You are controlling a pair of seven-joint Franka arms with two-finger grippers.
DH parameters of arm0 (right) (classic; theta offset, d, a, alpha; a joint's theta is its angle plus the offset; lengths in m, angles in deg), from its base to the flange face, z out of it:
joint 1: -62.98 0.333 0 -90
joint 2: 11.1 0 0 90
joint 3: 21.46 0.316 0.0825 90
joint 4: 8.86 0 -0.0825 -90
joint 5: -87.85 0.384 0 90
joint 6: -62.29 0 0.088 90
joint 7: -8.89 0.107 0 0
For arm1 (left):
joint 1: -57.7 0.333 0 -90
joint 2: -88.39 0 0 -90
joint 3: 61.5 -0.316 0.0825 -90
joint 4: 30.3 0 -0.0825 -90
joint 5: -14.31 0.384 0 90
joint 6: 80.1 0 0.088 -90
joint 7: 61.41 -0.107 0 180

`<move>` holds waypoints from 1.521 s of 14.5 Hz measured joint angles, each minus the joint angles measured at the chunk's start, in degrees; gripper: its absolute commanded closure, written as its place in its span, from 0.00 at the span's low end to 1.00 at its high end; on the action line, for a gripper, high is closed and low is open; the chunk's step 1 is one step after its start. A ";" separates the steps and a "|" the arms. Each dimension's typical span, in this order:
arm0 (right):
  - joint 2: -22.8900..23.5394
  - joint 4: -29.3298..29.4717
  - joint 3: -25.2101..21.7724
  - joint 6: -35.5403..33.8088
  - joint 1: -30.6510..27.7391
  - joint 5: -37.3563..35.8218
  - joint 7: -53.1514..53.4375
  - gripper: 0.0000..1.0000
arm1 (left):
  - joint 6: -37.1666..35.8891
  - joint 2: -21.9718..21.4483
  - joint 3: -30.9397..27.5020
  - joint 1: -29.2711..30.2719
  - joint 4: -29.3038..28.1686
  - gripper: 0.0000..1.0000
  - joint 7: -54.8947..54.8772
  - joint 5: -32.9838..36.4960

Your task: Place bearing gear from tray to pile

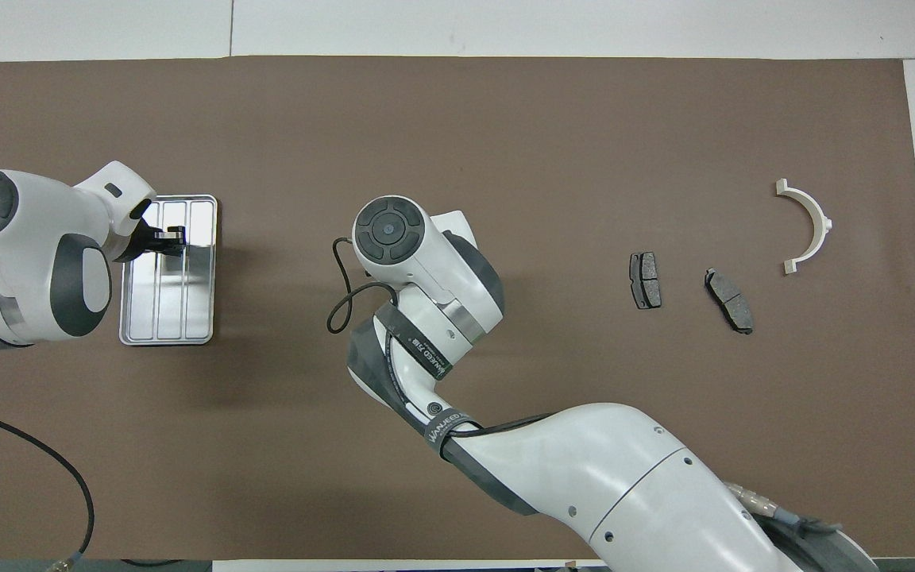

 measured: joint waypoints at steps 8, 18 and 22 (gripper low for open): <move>-3.76 4.23 -0.53 -13.78 -4.67 -0.26 -6.84 1.00 | -20.32 0.97 0.73 -0.12 15.47 1.00 0.16 -2.04; -13.11 4.26 -0.73 -21.59 -29.53 -0.28 -60.55 1.00 | -22.75 0.04 1.72 -29.99 19.81 1.00 47.21 2.58; -12.67 -1.10 -0.67 -14.03 -34.52 -0.28 -68.28 1.00 | -16.89 4.19 1.55 -37.70 19.39 1.00 57.80 4.36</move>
